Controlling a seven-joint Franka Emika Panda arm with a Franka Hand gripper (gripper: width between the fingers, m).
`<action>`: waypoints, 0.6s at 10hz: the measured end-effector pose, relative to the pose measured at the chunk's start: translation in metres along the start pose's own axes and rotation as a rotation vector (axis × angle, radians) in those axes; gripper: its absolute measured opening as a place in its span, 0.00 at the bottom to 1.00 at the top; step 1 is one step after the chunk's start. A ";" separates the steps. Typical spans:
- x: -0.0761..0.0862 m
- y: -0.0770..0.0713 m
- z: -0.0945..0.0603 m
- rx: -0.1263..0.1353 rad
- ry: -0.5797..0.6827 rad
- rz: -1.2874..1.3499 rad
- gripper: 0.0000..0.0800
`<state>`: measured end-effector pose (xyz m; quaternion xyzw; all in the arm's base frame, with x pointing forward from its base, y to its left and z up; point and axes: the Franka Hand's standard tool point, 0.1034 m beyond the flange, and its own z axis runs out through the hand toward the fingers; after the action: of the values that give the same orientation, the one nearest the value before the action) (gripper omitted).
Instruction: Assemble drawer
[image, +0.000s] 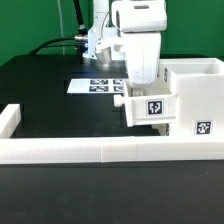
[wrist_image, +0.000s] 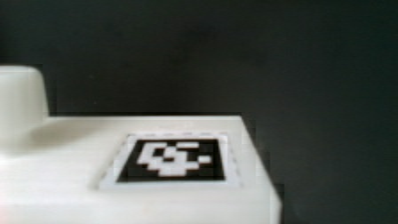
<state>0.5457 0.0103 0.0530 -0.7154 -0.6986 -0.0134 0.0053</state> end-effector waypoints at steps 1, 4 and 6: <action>0.000 0.000 0.000 0.000 0.000 0.000 0.06; 0.000 0.000 0.000 0.001 0.000 0.000 0.18; 0.000 0.002 -0.006 0.011 -0.008 -0.005 0.35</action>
Offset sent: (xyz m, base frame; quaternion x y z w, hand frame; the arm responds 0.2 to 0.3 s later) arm 0.0000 0.0000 0.0000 0.0000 0.0000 0.0000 1.0000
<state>0.5476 0.0100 0.0593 -0.7138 -0.7003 -0.0066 0.0064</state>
